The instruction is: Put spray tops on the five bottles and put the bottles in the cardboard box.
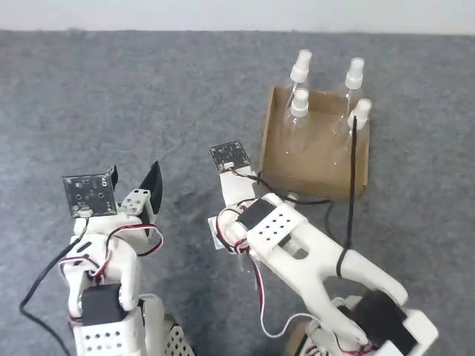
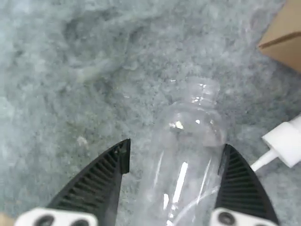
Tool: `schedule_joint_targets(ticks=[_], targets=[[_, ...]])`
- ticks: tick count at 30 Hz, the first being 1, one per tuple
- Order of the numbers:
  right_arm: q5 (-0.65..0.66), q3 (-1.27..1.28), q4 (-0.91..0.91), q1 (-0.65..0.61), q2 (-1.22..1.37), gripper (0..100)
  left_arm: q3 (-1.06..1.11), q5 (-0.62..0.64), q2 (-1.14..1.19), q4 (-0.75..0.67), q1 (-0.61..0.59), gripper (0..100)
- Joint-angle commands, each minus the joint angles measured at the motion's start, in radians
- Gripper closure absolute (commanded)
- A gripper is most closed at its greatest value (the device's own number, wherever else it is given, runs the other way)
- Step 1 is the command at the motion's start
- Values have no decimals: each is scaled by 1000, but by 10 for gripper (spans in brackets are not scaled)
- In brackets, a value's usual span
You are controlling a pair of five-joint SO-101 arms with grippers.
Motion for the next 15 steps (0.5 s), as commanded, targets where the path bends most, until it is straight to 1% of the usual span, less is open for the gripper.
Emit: schedule_joint_targets(ticks=[1, 3, 5, 8, 10, 12, 15], targets=[[-17, -8, -19, -10, 4, 757, -50, 12, -15, -26, -3, 768], [-15, -5, -12, -12, 5, 759, -50, 12, -15, -26, -3, 768], [-14, 8, -4, -28, -7, 798, -48, 15, -15, -26, -2, 768], [-11, 21, -4, -70, -25, 918, -38, 17, -15, -31, -2, 770], [31, 26, -4, -90, -38, 991, -24, 17, -15, -58, -2, 771], [89, 26, -4, -99, -47, 983, -13, 17, -15, -74, -3, 771], [110, 26, -2, -94, -68, 992, -13, 17, -15, -72, -3, 771]])
